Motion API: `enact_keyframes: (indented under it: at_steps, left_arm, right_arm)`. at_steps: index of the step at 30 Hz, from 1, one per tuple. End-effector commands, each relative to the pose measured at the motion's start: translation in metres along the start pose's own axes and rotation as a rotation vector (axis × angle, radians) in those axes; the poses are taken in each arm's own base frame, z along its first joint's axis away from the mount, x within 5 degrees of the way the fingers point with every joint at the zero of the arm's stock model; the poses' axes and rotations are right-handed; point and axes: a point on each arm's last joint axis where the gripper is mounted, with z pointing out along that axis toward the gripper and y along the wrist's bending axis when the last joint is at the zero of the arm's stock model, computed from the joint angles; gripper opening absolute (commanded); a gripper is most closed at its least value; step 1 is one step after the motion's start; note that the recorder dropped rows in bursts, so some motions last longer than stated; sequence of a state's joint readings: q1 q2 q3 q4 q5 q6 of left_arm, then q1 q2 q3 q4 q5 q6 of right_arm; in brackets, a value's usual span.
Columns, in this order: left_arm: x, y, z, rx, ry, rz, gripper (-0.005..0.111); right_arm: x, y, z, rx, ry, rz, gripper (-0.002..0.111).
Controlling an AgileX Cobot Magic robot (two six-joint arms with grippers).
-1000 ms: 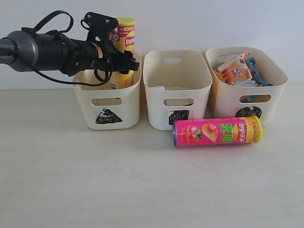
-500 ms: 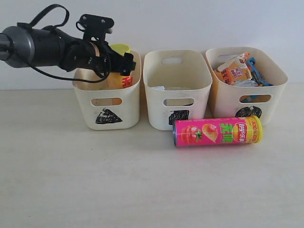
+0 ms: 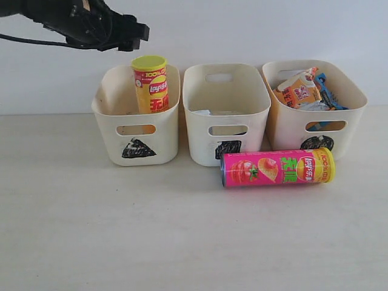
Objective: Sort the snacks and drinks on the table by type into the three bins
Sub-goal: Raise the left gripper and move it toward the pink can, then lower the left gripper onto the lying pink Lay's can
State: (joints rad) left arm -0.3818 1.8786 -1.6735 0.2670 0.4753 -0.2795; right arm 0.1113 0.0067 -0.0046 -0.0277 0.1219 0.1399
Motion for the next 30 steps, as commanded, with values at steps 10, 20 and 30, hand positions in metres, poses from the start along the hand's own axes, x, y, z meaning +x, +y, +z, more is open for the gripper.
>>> enact_keyframes:
  at_steps: [10, 20, 30]
  left_arm:
    - [0.017, -0.042, -0.072, 0.61, 0.098, 0.427, 0.004]
    - [0.048, -0.069, -0.079, 0.938, 0.265, 0.672, 0.004]
    - [0.076, -0.126, -0.05, 0.931, 0.273, 0.852, 0.026]
  right_arm:
    - [0.001, 0.0, 0.0, -0.002, -0.007, -0.055, 0.0]
    - [0.001, 0.0, 0.0, -0.002, -0.006, -0.099, 0.0]
    - [0.001, 0.0, 0.0, -0.002, -0.003, -0.099, 0.0]
